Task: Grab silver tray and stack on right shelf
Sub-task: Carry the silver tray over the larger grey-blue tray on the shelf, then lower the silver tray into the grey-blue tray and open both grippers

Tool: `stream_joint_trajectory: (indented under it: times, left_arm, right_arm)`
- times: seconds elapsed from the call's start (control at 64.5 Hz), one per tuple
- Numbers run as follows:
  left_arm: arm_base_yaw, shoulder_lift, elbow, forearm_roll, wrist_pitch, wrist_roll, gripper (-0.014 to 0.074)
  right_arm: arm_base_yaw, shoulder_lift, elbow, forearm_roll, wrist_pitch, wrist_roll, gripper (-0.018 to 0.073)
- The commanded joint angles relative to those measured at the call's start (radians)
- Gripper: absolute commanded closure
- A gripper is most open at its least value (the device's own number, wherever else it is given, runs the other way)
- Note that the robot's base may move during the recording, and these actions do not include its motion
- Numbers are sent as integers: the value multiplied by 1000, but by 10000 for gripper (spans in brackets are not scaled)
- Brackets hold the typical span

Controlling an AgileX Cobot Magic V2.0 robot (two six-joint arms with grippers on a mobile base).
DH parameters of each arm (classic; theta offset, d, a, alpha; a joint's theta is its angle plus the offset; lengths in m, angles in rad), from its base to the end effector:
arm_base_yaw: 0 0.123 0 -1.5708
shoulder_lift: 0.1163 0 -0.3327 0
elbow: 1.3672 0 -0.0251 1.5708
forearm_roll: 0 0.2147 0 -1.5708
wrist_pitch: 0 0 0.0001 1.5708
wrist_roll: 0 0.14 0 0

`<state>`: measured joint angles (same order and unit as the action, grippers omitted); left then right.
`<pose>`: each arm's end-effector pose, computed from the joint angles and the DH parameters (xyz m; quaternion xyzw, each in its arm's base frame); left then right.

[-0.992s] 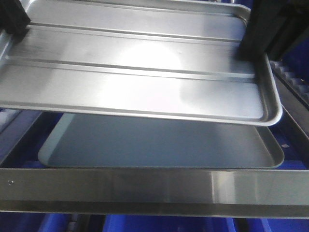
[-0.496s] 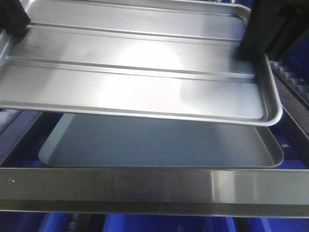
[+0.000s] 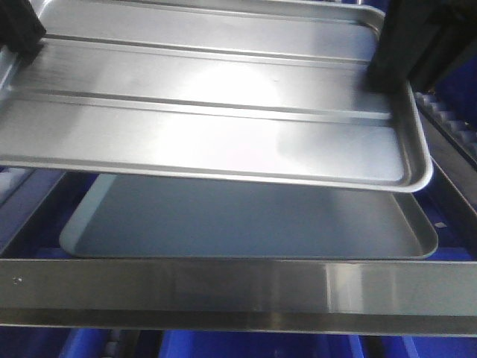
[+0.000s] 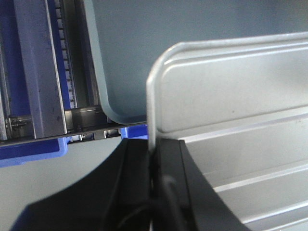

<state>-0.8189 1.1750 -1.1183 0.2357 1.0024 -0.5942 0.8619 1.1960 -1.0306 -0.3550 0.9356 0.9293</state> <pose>0.1573 -0.1278 0.3620 0.1374 0.9394 -0.1040 0.2964 0.1635 0.1304 0.3410 -0.0297 0.9479 0.1078 0.2983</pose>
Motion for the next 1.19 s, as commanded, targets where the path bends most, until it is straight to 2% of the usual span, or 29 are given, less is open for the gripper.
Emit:
stream_joint_trajectory:
  times: [0.0,0.202,0.326,0.45,0.636,0.775,0.853,1.178]
  left_arm:
    - [-7,-23,-30,32,-46,14,689]
    - [-7,-17,-30,121,-69,14,689]
    - [16,18,-39,110,-142,14,689]
    - [39,91,-69,97,-199,14,689]
    - [71,230,-148,97,-239,18,689]
    - [98,326,-181,96,-291,18,689]
    - [110,370,-182,96,-318,18,689]
    - [167,483,-186,96,-332,18,689]
  right_arm:
    - [-2,-23,-26,-44,-103,-22,503]
    - [-2,-23,-31,-75,-167,-22,503]
    - [-16,-20,-62,-130,-147,-22,503]
    - [-79,-20,-101,-170,-118,-22,503]
    - [-223,-2,-129,-160,-141,-112,503]
    - [-297,63,-129,-116,-147,-218,503]
    - [-318,119,-129,-113,-157,-253,503]
    - [-331,336,-129,-113,-279,-254,503]
